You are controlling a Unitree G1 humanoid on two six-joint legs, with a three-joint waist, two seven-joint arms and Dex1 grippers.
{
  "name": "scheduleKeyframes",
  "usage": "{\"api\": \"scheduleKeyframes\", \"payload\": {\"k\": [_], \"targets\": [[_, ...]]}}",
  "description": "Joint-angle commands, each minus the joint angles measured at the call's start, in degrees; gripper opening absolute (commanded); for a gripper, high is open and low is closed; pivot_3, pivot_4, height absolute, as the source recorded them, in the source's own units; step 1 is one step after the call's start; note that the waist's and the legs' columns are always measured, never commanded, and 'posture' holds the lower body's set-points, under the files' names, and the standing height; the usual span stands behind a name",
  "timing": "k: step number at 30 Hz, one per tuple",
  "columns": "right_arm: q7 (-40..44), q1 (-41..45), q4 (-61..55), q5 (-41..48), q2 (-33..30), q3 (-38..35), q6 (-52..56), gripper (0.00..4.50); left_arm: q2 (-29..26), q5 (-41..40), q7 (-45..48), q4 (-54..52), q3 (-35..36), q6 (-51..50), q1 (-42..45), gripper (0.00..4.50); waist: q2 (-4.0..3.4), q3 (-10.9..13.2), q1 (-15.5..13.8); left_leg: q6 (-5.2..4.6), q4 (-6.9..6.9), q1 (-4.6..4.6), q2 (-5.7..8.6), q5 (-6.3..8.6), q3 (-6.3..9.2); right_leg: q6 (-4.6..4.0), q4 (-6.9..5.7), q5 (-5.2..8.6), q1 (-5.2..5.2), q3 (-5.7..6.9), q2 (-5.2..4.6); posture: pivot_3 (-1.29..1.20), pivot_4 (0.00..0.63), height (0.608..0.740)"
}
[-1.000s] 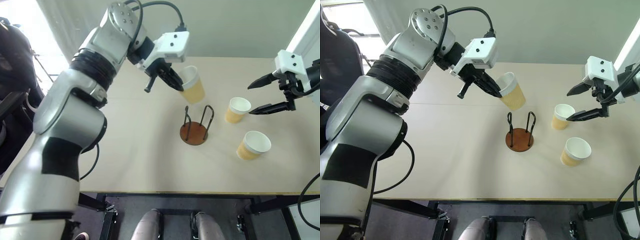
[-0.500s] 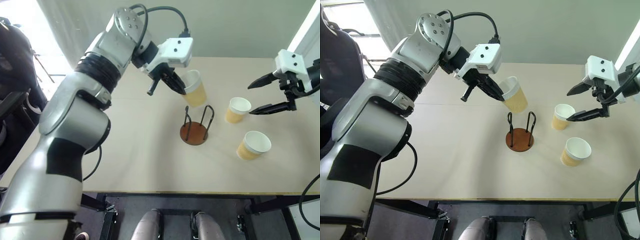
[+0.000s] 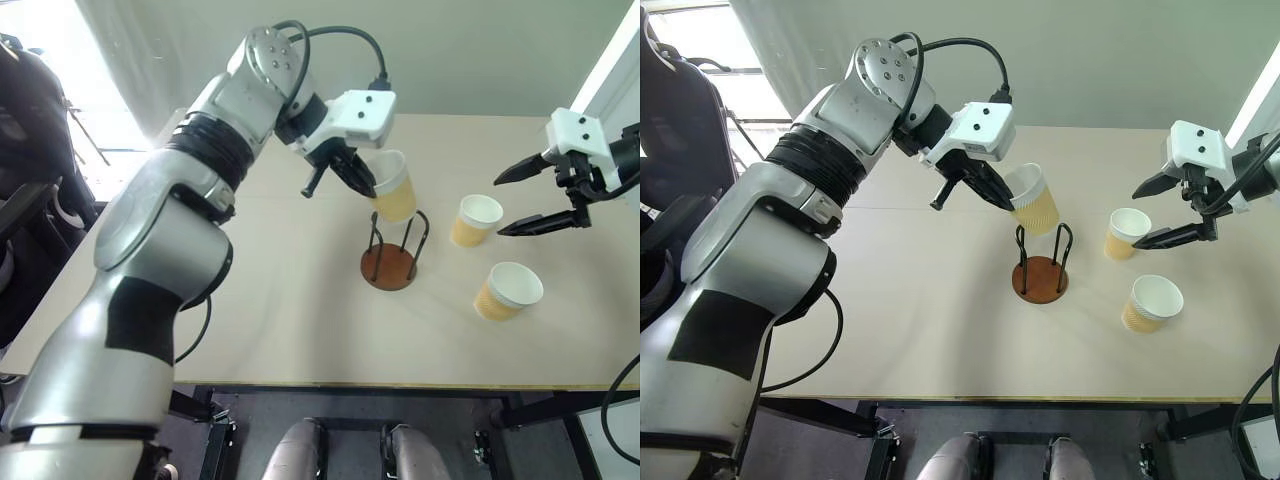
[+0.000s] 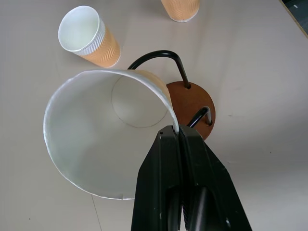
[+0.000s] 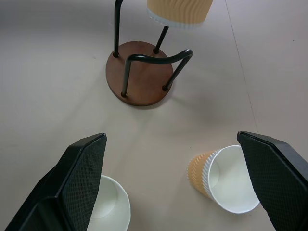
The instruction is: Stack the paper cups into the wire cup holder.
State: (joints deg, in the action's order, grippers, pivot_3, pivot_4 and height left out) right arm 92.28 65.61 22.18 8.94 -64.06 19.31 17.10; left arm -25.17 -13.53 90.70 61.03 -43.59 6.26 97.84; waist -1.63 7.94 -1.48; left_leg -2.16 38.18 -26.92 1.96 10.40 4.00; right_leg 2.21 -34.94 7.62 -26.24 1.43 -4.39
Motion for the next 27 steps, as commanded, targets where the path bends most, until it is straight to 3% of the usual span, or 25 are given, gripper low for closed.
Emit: {"api": "scheduleKeyframes", "payload": {"k": [1, 20, 27], "targets": [[0.22, 0.11, -1.49, 0.82, -1.36, -2.33, 0.3, 4.5, 0.43, 0.27, 1.8, 0.04, 1.45, 1.15, 0.5, 0.03, 0.0, 0.0, -0.01, 0.0, 0.0, 0.0, 0.0, 0.0, 0.0, 0.0, -0.01, 0.0, 0.0, 0.0, 0.0, 0.0, 0.15, 0.74], [0.22, -0.83, -1.82, -0.03, -1.33, -3.18, 0.5, 4.5, 1.46, 1.02, 1.8, 0.5, 1.65, 2.55, -0.27, 0.03, 0.0, 0.0, -0.04, -0.03, 0.03, 0.0, 0.01, 0.0, -0.03, 0.07, 0.01, -0.04, 0.01, -0.01, 0.0, 0.0, 0.15, 0.74], [0.22, -0.93, -1.67, -0.42, -1.35, -3.18, 0.28, 4.5, 1.69, 0.18, 1.8, 0.26, 2.15, 1.98, -0.09, 2.39, 0.0, 0.0, -0.06, -0.04, 0.03, 0.0, 0.02, 0.0, -0.04, 0.1, 0.01, -0.06, 0.02, -0.01, 0.0, 0.0, 0.15, 0.74]]}}
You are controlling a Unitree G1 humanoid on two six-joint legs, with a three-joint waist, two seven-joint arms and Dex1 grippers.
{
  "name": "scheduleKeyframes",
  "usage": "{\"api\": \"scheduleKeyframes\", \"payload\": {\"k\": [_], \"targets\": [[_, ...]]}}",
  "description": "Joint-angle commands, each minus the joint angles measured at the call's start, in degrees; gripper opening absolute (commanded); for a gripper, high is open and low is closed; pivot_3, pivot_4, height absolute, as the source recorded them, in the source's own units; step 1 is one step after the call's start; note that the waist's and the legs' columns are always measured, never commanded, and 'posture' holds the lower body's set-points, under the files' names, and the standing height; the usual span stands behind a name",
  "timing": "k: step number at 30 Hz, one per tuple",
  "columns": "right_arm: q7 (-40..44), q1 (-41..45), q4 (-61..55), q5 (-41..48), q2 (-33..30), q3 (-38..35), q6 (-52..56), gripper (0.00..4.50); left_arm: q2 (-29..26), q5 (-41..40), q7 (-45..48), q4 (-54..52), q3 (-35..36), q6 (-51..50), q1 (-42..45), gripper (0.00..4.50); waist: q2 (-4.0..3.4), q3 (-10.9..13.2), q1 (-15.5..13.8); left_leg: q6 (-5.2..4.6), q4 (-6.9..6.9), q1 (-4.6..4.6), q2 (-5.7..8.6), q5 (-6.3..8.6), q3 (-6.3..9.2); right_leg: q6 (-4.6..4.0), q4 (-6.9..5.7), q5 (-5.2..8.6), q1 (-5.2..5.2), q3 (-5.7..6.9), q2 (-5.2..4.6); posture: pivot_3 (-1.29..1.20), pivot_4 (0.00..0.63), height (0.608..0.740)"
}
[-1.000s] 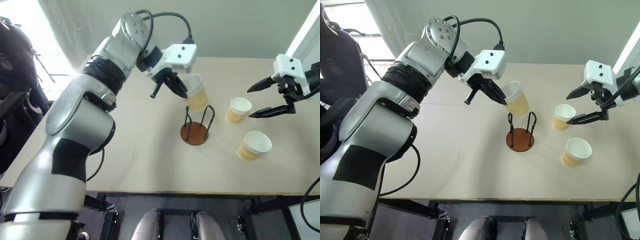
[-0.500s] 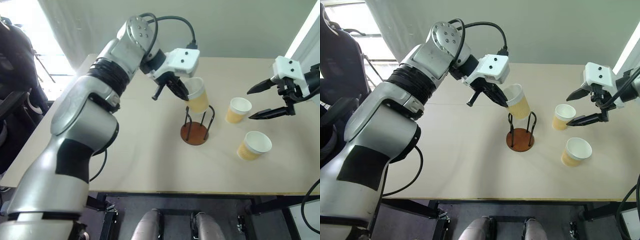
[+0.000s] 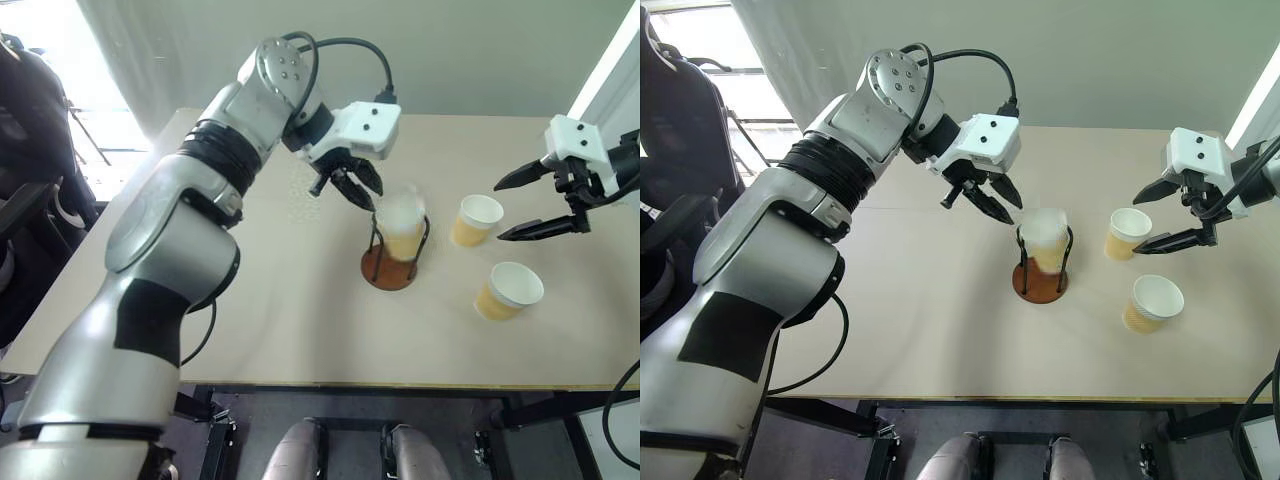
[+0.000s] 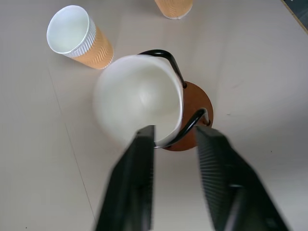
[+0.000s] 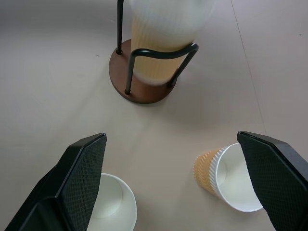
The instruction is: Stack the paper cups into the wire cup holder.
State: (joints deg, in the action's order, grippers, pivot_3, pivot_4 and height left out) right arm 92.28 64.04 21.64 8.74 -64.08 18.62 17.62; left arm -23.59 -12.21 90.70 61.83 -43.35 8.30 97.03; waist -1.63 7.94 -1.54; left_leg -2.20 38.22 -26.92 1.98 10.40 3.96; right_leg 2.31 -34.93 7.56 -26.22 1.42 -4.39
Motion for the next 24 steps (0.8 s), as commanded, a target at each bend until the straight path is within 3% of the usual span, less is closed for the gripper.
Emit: {"api": "scheduleKeyframes", "payload": {"k": [1, 6, 9, 12, 17, 20, 24], "targets": [[0.22, 0.65, -1.06, -0.28, -1.31, -2.49, -0.25, 4.5, 0.1, -1.17, 1.8, -0.54, 1.94, -0.08, 0.74, 2.76, 0.0, 0.0, -0.01, 0.0, 0.0, 0.0, 0.0, 0.0, 0.01, 0.0, 0.0, 0.0, 0.0, 0.0, -0.01, 0.0, 0.15, 0.74], [0.22, 0.74, -0.81, -0.52, -1.18, -2.51, -0.44, 4.5, 0.56, -1.7, 1.8, -0.16, 3.69, -1.48, 1.12, 4.49, 0.0, 0.0, -0.02, 0.0, 0.01, 0.0, 0.0, 0.0, 0.01, 0.0, 0.0, 0.0, 0.0, 0.0, -0.01, 0.0, 0.15, 0.74], [0.18, 0.53, -0.4, -1.3, -0.51, -3.05, -0.78, 4.5, 1.91, -3.44, 1.8, 0.8, 8.72, -4.76, 2.02, 4.49, 0.0, 0.0, -0.04, -0.01, 0.01, -0.01, 0.0, 0.0, 0.01, 0.01, 0.01, 0.0, 0.01, 0.0, -0.01, 0.0, 0.15, 0.74], [-1.1, -0.54, 0.07, -2.03, 0.33, -3.73, -0.99, 4.5, 3.77, -5.62, -0.24, 3.36, 18.81, -8.19, 3.42, 4.49, 0.01, 0.01, -0.08, -0.02, 0.02, -0.02, 0.01, -0.01, 0.02, 0.02, 0.02, -0.01, 0.01, 0.0, -0.02, 0.0, 0.15, 0.74], [-3.54, -2.51, 0.93, -3.34, 1.73, -5.0, -1.47, 4.5, 2.73, -7.52, -5.32, 5.69, 30.95, -17.36, 4.42, 4.49, 0.0, 0.0, 0.13, -0.03, -0.03, 0.02, 0.0, 0.0, -0.06, 0.07, 0.02, 0.01, 0.01, -0.02, 0.01, 0.0, 0.15, 0.74], [-6.88, -2.14, 3.78, -5.05, 3.87, -5.25, -3.56, 4.5, 0.71, -7.22, -4.76, 6.26, 34.88, -23.22, 2.34, 4.49, -0.01, -0.01, 0.37, -0.02, -0.08, 0.1, -0.01, 0.0, -0.13, 0.44, -0.01, 0.24, 0.01, -0.08, 0.01, 0.0, 0.15, 0.74], [-8.64, -1.38, 6.99, -6.71, 6.39, -4.97, -5.73, 4.5, -0.9, -4.07, -5.37, 4.95, 36.49, -23.12, -2.01, 4.49, -0.03, -0.01, 0.66, -0.02, -0.1, 0.28, -0.04, -0.02, -0.16, 0.3, -0.07, 0.15, 0.09, -0.14, 0.02, 0.0, 0.15, 0.74]]}}
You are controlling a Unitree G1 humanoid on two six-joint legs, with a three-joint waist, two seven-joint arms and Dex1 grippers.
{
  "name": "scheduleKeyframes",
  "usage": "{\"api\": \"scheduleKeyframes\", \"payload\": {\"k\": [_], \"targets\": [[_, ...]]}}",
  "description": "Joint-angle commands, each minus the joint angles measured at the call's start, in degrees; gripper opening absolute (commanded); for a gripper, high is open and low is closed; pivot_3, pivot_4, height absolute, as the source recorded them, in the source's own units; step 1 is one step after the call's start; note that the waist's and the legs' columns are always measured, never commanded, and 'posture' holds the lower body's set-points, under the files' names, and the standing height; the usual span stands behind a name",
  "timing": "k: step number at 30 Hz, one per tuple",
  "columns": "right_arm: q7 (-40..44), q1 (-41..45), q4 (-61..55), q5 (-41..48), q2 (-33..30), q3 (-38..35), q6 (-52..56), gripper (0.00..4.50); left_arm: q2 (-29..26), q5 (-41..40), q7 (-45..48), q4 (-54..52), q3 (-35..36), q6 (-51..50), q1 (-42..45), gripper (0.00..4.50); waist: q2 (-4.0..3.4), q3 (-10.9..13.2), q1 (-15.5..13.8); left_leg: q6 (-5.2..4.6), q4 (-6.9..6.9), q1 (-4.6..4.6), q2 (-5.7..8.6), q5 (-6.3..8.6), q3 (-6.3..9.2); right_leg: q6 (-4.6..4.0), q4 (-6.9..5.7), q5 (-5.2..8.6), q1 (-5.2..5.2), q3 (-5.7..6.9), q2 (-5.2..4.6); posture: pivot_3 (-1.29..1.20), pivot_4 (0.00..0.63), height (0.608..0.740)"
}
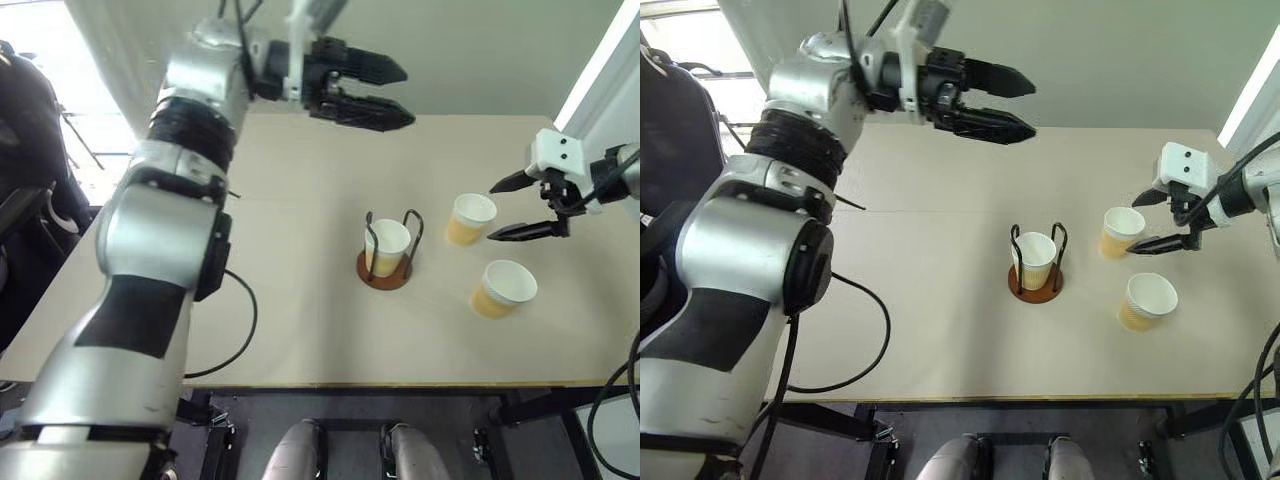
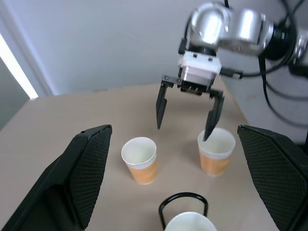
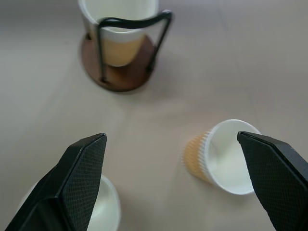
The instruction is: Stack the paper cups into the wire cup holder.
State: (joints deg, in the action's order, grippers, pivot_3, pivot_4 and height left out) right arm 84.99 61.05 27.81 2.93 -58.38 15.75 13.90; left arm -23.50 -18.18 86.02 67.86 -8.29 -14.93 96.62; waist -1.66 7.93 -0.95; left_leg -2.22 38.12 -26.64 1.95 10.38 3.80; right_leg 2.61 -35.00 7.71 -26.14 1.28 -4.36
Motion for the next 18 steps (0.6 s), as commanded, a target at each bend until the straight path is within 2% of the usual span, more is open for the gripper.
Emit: {"api": "scheduleKeyframes", "payload": {"k": [1, 6, 10, 18], "targets": [[-1.95, 2.02, 1.84, -1.52, 1.45, -1.96, -2.73, 4.5, -1.54, 2.98, 0.45, -1.67, 0.99, 0.1, -2.85, 4.49, 0.0, 0.0, 0.06, 0.0, -0.01, 0.02, 0.01, -0.01, -0.02, -0.24, 0.0, -0.15, 0.0, 0.01, 0.02, 0.0, 0.15, 0.74], [-4.45, 4.47, 8.15, -5.5, 4.55, -0.85, -8.37, 4.5, -3.83, 6.43, 5.65, -5.1, -0.77, 3.38, -8.6, 4.49, -0.01, 0.01, -0.01, -0.02, 0.04, 0.04, 0.01, -0.05, 0.01, -0.3, 0.03, -0.22, 0.04, 0.0, 0.02, 0.0, 0.15, 0.74], [-8.18, 7.5, 15.74, -10.96, 7.11, 1.32, -15.38, 4.5, -5.35, 4.18, 6.48, -8.53, -4.09, -1.15, -10.86, 4.49, -0.01, 0.01, -0.24, -0.02, 0.05, 0.03, 0.01, -0.05, 0.08, -0.39, 0.05, -0.27, 0.04, 0.02, 0.0, 0.0, 0.15, 0.74], [-10.01, 10.38, 25.15, -18.35, 8.24, 3.9, -24.22, 4.5, -6.44, 2.08, 6.48, -11.76, -5.1, -3.05, -11.51, 4.49, -0.01, 0.01, -0.59, 0.04, 0.01, 0.05, 0.02, -0.04, 0.15, -0.54, 0.06, -0.37, 0.06, 0.11, -0.06, 0.0, 0.15, 0.74]]}}
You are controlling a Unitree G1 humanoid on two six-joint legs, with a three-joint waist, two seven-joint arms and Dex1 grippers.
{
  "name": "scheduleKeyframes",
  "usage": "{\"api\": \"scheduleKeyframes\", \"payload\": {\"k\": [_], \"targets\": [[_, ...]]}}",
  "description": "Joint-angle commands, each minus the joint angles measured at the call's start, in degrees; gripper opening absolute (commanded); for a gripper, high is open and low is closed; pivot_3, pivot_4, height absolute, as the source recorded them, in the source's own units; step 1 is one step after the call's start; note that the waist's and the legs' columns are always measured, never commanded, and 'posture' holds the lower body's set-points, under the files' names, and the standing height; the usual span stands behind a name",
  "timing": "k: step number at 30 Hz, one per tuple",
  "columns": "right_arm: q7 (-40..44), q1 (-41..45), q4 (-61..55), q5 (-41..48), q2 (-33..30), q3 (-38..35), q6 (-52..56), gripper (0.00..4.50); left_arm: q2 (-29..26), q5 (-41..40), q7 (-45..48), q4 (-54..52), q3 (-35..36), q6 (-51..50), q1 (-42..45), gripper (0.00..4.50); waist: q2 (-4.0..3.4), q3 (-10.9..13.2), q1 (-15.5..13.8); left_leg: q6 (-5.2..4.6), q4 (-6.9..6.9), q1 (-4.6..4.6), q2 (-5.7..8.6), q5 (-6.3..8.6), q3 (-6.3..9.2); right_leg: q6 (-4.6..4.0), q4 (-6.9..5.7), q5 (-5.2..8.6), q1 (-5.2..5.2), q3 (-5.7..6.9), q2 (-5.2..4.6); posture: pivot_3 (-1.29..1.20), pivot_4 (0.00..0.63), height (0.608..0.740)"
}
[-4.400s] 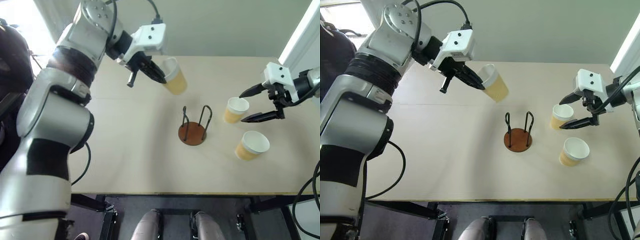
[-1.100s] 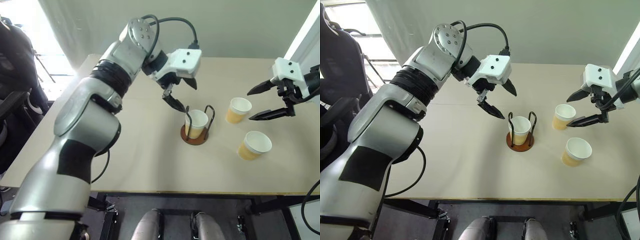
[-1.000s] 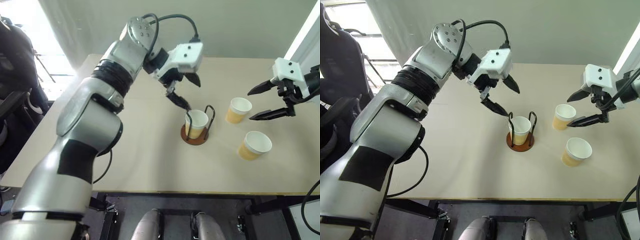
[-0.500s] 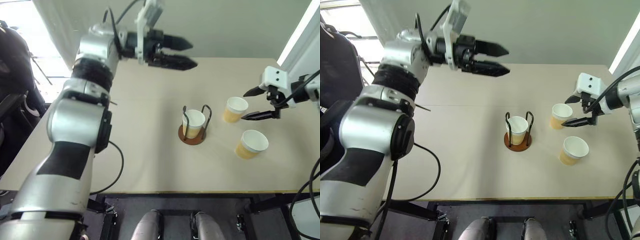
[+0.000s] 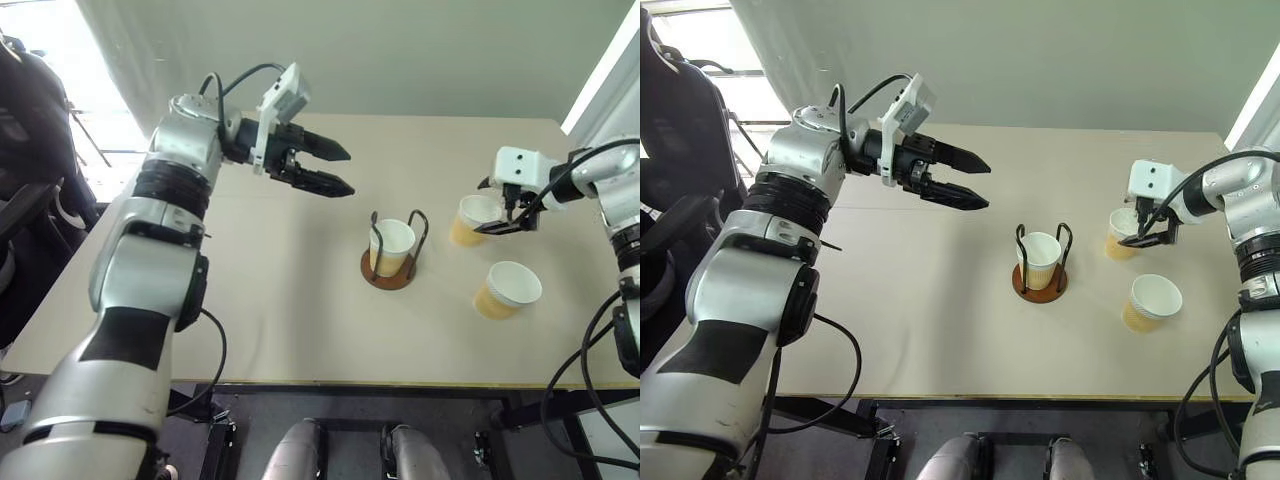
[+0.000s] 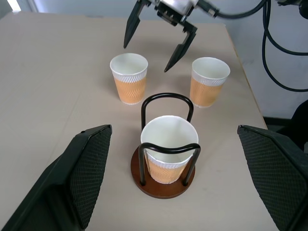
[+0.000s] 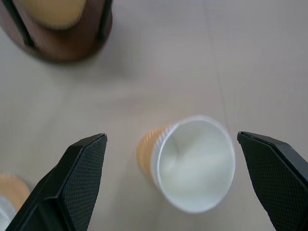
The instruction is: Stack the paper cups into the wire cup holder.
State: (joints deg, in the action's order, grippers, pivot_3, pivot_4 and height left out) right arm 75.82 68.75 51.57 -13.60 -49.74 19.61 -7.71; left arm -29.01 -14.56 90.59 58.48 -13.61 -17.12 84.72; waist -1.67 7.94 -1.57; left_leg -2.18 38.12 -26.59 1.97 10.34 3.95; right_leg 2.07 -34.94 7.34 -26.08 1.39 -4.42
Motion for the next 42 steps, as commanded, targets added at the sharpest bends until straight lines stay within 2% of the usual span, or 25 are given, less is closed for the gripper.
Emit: {"api": "scheduleKeyframes", "payload": {"k": [1, 7, 18, 28, 31, 41, 42], "targets": [[-1.01, 2.86, 2.24, -2.61, -0.37, 0.3, -3.36, 4.5, -1.06, -1.66, 1.91, -2.59, 0.13, -0.87, 0.34, 4.49, 0.0, 0.0, 0.07, 0.01, 0.0, 0.0, -0.01, 0.0, 0.01, 0.0, 0.0, 0.0, 0.0, -0.01, -0.02, 0.0, 0.15, 0.74], [-5.68, 4.41, 7.61, -7.33, 0.79, 1.55, -7.29, 4.5, -0.48, -1.77, 1.91, -2.4, 1.33, -0.03, 1.14, 4.49, 0.0, 0.0, 0.2, 0.09, -0.08, 0.16, -0.05, 0.02, -0.04, -0.09, 0.0, -0.03, 0.03, 0.02, -0.02, 0.0, 0.15, 0.74], [-8.5, 5.5, 12.66, -12.72, 3.59, 3.37, -12.02, 4.5, -1.53, -4.8, 1.91, -6.3, -0.27, -2.69, -0.16, 4.49, -0.01, 0.0, 0.25, 0.17, -0.12, 0.2, -0.06, 0.11, -0.04, -0.11, 0.02, -0.05, 0.04, 0.06, -0.04, 0.0, 0.15, 0.74], [-12.77, 6.07, 16.02, -19.44, 3.59, 7.22, -15.57, 4.5, -2.56, -7.13, 1.91, -9.35, -0.68, -0.9, -2.56, 4.49, -0.01, 0.0, 0.13, 0.22, -0.12, 0.2, -0.06, 0.27, 0.01, -0.12, 0.02, -0.06, 0.04, 0.11, -0.05, 0.0, 0.15, 0.74], [-14.36, 6.24, 16.66, -20.78, 3.79, 7.82, -16.07, 3.9, -2.67, -7.7, 1.91, -10.04, -0.83, -0.03, -3.5, 4.5, -0.01, 0.0, 0.16, 0.24, -0.12, 0.21, -0.06, 0.31, 0.01, -0.13, 0.02, -0.06, 0.04, 0.11, -0.05, 0.0, 0.15, 0.74], [-15.15, 7.57, 17.67, -22.71, 3.83, 8.5, -16.97, 0.25, -2.78, -8.14, 1.91, -10.37, -1.17, 1.84, -4.79, 4.5, -0.01, 0.0, 0.15, 0.26, -0.12, 0.22, -0.07, 0.33, 0.01, -0.14, 0.03, -0.06, 0.05, 0.12, -0.06, 0.0, 0.15, 0.74], [-14.83, 7.64, 17.58, -22.75, 3.72, 8.47, -17.16, 0.02, -2.81, -8.02, 1.91, -10.16, -1.16, 1.95, -4.89, 4.5, -0.01, 0.0, 0.15, 0.26, -0.12, 0.22, -0.06, 0.34, 0.01, -0.14, 0.03, -0.06, 0.05, 0.12, -0.06, 0.0, 0.15, 0.74]]}}
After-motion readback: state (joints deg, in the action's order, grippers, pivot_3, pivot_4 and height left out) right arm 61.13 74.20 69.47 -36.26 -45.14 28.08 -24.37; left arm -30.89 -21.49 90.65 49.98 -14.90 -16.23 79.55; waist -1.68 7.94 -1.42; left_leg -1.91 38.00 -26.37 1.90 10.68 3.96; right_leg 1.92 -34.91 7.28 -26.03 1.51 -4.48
